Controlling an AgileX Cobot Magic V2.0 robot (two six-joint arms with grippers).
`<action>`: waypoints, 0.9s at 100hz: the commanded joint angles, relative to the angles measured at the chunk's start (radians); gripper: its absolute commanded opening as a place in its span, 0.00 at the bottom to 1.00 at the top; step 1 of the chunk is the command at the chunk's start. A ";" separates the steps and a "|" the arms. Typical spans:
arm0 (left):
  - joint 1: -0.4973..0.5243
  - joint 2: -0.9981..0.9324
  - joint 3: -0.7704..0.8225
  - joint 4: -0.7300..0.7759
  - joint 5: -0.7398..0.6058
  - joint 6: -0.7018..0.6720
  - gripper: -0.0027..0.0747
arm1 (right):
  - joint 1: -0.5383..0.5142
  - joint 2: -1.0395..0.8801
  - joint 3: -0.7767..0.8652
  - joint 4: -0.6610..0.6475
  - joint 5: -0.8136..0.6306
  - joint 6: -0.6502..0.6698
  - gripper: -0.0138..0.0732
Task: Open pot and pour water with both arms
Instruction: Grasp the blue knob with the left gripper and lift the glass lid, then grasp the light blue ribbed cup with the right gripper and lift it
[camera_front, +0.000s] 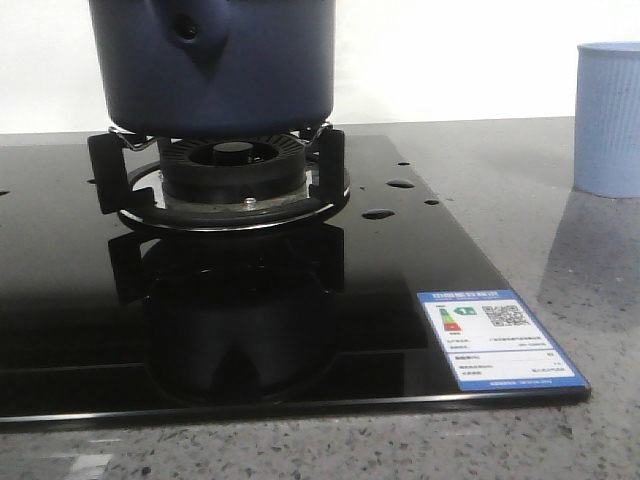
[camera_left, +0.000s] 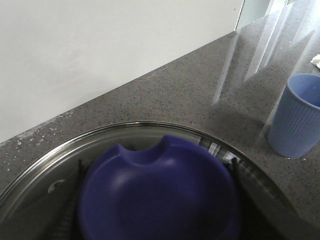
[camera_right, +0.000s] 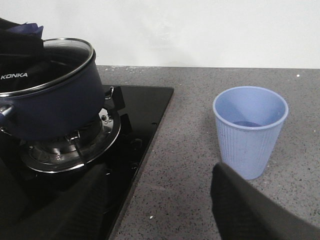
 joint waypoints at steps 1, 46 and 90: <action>-0.004 -0.031 -0.031 -0.035 -0.016 -0.008 0.39 | 0.002 0.014 -0.034 0.021 -0.063 -0.012 0.63; 0.121 -0.203 -0.035 -0.035 -0.013 -0.008 0.38 | 0.000 0.014 0.142 -0.068 -0.264 -0.012 0.63; 0.254 -0.348 -0.035 -0.037 -0.011 -0.008 0.38 | 0.000 0.274 0.297 -0.068 -0.661 -0.012 0.63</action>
